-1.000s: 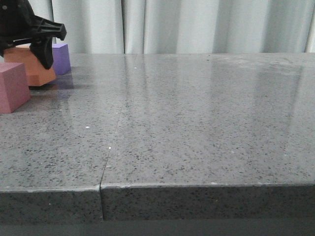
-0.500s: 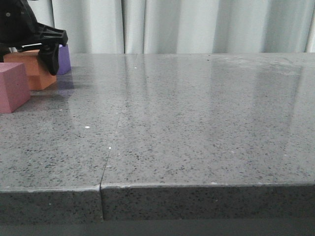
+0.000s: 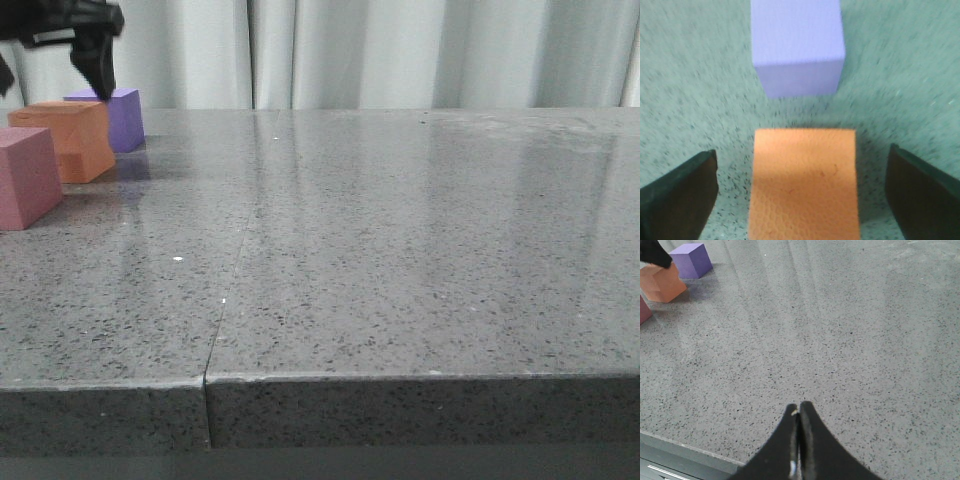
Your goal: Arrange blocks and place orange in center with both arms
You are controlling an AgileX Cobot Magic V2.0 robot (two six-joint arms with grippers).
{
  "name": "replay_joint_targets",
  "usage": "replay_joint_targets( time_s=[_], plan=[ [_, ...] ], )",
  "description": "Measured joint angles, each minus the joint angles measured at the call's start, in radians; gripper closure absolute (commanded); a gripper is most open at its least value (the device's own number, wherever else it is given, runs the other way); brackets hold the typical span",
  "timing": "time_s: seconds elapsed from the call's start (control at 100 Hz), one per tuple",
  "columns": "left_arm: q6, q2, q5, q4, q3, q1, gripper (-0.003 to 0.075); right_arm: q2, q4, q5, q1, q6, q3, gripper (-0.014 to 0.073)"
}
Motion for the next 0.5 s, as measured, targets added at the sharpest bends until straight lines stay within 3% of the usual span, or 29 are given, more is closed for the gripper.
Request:
replay_joint_targets(
  time_s=[0.14,0.4,0.5],
  plan=[
    [0.0,-0.083,-0.004,0.0,0.0,0.0,0.0258,0.0,0.0,0.0,0.0,0.0,0.0,0.0663],
    [0.0,-0.222,-0.01,0.008,0.066,0.0,0.0724,0.0,0.0,0.0,0.0,0.0,0.0,0.0663],
    [0.0,-0.275,-0.013,0.008,0.118,0.0,0.0741,0.0,0.0,0.0,0.0,0.0,0.0,0.0663]
  ],
)
